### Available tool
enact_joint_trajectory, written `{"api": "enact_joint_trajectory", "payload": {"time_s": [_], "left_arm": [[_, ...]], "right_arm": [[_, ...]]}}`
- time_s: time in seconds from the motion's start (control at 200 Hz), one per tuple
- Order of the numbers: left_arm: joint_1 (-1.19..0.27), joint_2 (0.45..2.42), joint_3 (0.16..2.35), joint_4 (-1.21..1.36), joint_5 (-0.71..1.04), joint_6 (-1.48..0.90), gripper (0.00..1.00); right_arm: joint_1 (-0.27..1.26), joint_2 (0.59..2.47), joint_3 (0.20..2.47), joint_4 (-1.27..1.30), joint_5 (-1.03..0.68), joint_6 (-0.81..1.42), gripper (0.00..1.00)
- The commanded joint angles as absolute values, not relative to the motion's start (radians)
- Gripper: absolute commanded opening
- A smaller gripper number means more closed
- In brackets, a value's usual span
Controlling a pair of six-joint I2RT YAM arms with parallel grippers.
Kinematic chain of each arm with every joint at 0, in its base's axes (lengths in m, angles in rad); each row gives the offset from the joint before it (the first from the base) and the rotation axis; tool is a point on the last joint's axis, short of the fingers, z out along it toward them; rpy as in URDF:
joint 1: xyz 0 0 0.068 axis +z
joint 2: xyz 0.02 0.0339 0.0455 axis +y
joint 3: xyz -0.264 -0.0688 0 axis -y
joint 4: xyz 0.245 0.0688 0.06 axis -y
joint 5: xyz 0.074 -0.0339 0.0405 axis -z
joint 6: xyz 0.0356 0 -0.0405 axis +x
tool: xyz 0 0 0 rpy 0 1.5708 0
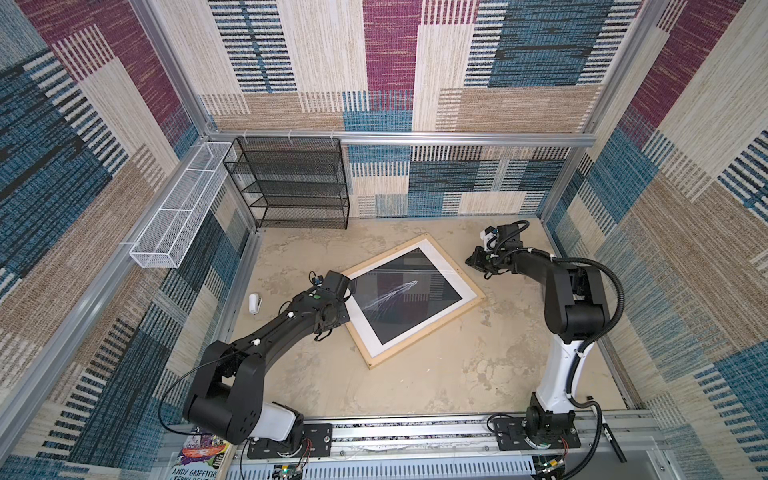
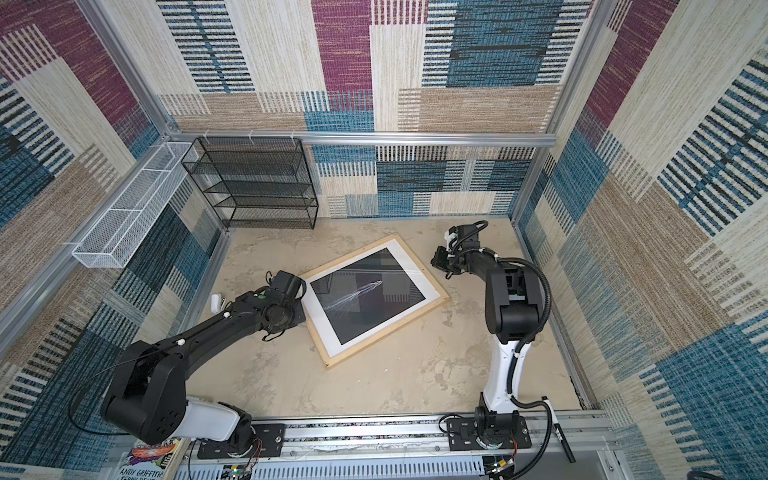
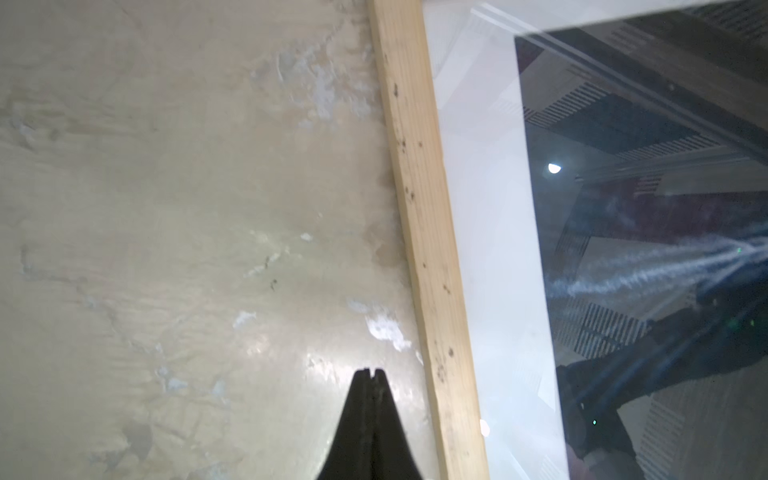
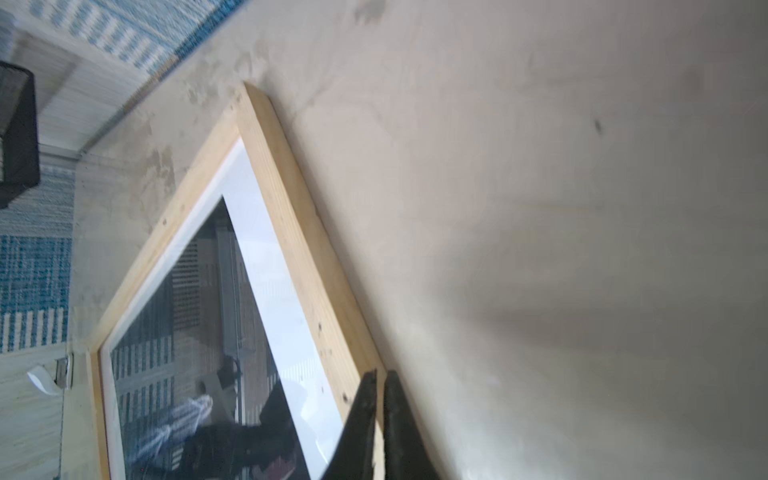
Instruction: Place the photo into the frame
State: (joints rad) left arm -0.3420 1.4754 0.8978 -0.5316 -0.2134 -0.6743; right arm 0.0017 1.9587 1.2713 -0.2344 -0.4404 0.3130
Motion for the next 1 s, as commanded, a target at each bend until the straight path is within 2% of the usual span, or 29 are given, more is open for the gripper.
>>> {"api": "enact_joint_trajectory", "payload": {"time_s": [0.0,0.18,0.401,0.776,0.991], "left_arm": [[-0.281,1.538,0.963,-0.486,-0.183,-0.567,0.0],[-0.191,1.704,1.12,-0.46,-0.185,-0.52,0.0],[-0.141,1.901,1.307,-0.456,-0.188,-0.479,0.0],[-0.123,2.069,1.511,-0.485,-0.24,-0.44,0.0],[-0.129,2.149,1.615,-0.563,-0.185,-0.409,0.0]], "right_arm": [[-0.02,1.838,1.121,-0.152,-0.379,0.326,0.1],[-0.029,1.666,0.882,-0.104,-0.397,0.352,0.1],[-0.028,1.557,0.732,-0.081,-0.44,0.363,0.1],[0.092,1.553,0.63,-0.02,-0.445,0.423,0.1],[0.103,1.571,0.637,-0.017,-0.431,0.427,0.1]]}}
